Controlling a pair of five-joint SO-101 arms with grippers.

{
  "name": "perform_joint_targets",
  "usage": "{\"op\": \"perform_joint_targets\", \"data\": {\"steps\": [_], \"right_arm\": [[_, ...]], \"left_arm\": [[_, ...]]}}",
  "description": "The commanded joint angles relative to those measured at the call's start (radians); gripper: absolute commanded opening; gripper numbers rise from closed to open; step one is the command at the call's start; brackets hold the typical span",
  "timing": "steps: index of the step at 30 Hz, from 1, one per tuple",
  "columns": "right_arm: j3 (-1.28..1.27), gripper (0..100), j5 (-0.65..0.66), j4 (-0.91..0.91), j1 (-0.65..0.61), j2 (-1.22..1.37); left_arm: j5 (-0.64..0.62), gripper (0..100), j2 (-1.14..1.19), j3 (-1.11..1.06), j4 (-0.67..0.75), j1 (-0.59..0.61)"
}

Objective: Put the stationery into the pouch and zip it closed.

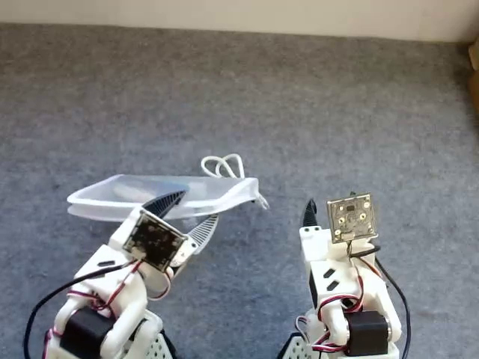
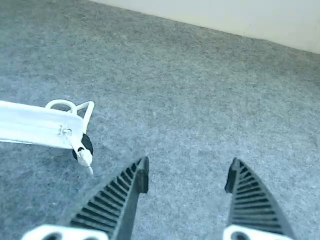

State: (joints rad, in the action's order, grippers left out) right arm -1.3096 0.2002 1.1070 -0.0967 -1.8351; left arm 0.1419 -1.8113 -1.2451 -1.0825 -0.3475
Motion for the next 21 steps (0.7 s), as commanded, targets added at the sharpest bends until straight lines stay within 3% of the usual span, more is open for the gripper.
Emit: {"op": "perform_joint_targets", "data": {"steps": [1, 14, 21], "right_arm": [[0.007, 23.7, -0.003, -0.027, -0.004, -0.002], [0.005, 23.7, -0.003, -0.027, -0.004, -0.002], [0.005, 23.7, -0.003, -0.027, -0.004, -0.002]], "left_arm": [[-0.020, 22, -0.012, 0.105, -0.008, -0.019], [-0.020, 22, -0.013, 0.232, 0.005, -0.013], [-0.015, 22, -0.008, 0.064, 0.258, -0.010]]}}
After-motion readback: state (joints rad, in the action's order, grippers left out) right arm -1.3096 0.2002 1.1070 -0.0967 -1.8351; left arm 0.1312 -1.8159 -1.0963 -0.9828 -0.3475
